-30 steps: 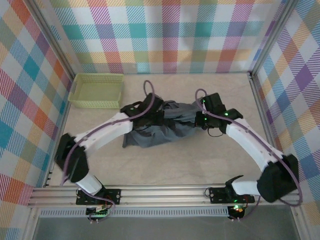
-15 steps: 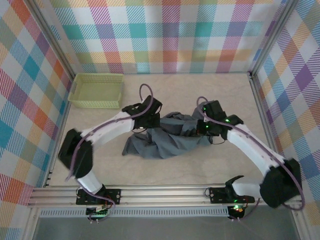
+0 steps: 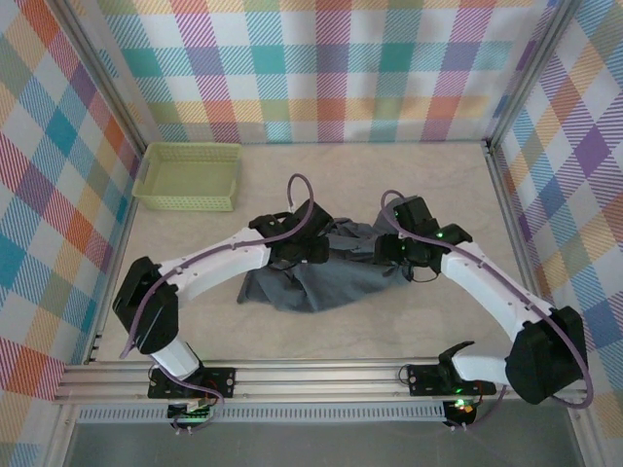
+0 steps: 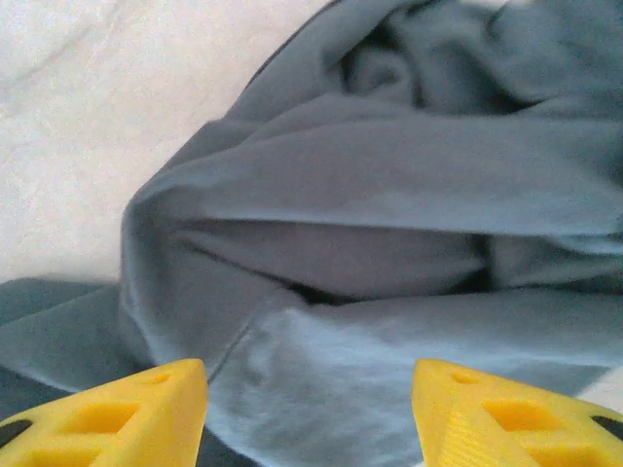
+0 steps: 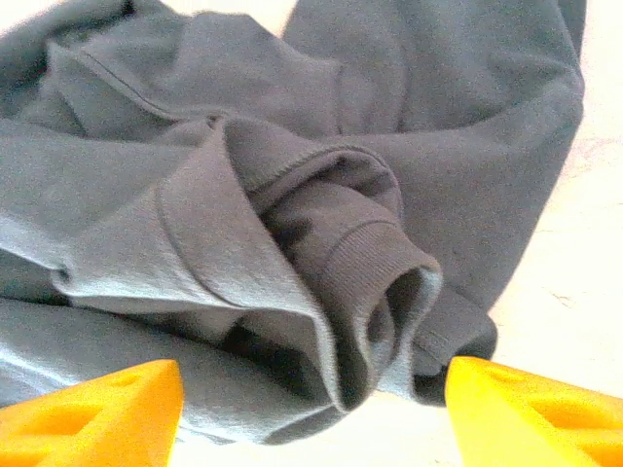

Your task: Fold the inside-out t-shirt

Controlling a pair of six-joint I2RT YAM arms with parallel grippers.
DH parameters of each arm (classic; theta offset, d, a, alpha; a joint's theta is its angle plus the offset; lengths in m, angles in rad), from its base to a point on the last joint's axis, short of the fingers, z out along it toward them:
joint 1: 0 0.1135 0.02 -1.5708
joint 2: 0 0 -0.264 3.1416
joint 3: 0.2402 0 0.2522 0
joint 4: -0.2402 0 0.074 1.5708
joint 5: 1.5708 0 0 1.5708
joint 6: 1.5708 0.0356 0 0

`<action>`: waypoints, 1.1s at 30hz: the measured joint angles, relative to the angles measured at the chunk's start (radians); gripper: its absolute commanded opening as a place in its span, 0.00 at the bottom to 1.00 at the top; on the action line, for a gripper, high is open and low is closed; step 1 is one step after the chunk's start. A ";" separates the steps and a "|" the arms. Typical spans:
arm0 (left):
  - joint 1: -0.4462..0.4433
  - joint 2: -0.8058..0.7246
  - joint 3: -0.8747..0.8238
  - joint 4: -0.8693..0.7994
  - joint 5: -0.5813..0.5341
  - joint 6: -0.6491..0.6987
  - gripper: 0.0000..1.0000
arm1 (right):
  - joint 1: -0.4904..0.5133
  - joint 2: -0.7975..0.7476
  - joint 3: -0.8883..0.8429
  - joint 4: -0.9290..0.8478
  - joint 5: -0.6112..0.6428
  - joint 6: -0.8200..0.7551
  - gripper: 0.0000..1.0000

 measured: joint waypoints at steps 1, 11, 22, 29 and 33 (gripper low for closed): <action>0.003 0.004 0.001 0.011 0.002 -0.014 0.60 | 0.001 0.004 0.002 0.011 -0.010 -0.004 0.80; 0.008 0.272 0.015 0.075 0.057 -0.103 0.36 | 0.001 0.345 0.090 0.106 -0.048 0.002 0.66; -0.080 0.032 -0.310 0.230 0.022 -0.151 0.00 | -0.008 0.403 0.140 0.133 -0.044 0.006 0.04; -0.147 -0.090 -0.462 0.344 -0.032 -0.174 0.00 | -0.009 0.379 0.141 0.133 -0.047 0.003 0.00; -0.156 -0.103 -0.482 0.369 -0.046 -0.177 0.09 | -0.008 0.336 0.117 0.138 -0.056 0.001 0.29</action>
